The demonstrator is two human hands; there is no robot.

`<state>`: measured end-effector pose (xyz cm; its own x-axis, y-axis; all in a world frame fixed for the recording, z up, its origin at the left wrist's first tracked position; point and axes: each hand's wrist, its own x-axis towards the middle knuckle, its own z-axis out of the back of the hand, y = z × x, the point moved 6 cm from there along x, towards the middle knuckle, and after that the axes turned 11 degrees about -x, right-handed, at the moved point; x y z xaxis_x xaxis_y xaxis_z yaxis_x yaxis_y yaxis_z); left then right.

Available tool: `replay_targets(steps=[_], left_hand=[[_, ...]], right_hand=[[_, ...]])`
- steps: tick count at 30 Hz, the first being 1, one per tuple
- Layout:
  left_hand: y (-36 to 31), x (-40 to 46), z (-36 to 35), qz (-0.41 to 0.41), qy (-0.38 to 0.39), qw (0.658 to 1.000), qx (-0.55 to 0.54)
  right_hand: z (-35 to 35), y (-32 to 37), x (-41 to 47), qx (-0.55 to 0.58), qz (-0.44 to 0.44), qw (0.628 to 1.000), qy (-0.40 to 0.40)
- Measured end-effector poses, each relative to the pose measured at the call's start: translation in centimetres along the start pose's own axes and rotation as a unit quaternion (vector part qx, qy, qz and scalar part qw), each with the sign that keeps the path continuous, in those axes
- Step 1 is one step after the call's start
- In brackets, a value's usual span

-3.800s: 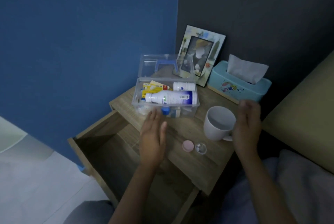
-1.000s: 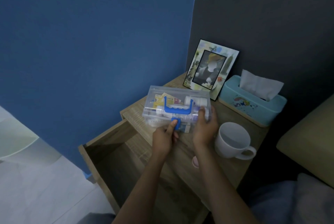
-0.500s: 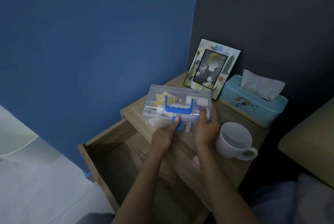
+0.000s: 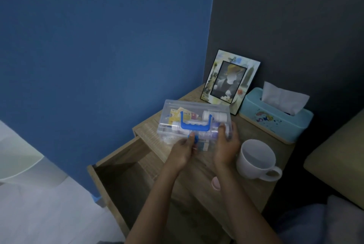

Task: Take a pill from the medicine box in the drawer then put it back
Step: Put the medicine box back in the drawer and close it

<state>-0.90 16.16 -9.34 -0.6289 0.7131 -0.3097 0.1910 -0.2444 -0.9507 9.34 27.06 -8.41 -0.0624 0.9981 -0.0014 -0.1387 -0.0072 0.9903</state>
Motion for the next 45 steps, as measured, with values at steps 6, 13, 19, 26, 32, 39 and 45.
replay_targets(steps=[6, 13, 19, 26, 32, 39, 45], left_hand=[[-6.7, 1.2, 6.6, -0.244, -0.230, 0.941, 0.042], [-3.5, 7.6, 8.7, -0.021, -0.152, 0.987, -0.055], [-2.7, 6.8, 8.0, 0.029, -0.098, 0.983, -0.150], [-4.8, 2.7, 12.9, -0.050, -0.121, 0.980, -0.148], [-5.5, -3.1, 18.6, -0.057, -0.151, 0.983, -0.088], [-1.2, -6.7, 22.8, -0.018, -0.142, 0.989, -0.026], [1.6, -6.4, 23.1, -0.009, -0.121, 0.993, -0.006]], right_hand=[[-0.3, 1.2, 1.3, -0.077, -0.019, 0.997, -0.001], [-1.6, 0.3, 5.9, -0.185, -0.097, 0.974, 0.084], [-2.6, -0.8, 5.3, -0.098, -0.212, 0.956, 0.177], [-1.9, 2.3, -1.5, -0.065, -0.191, 0.965, 0.167], [-1.6, 2.3, -12.3, 0.036, -0.233, 0.959, 0.158], [-0.8, -0.8, -22.2, 0.067, -0.303, 0.937, 0.163], [-1.1, -3.2, -24.2, 0.061, -0.286, 0.946, 0.141]])
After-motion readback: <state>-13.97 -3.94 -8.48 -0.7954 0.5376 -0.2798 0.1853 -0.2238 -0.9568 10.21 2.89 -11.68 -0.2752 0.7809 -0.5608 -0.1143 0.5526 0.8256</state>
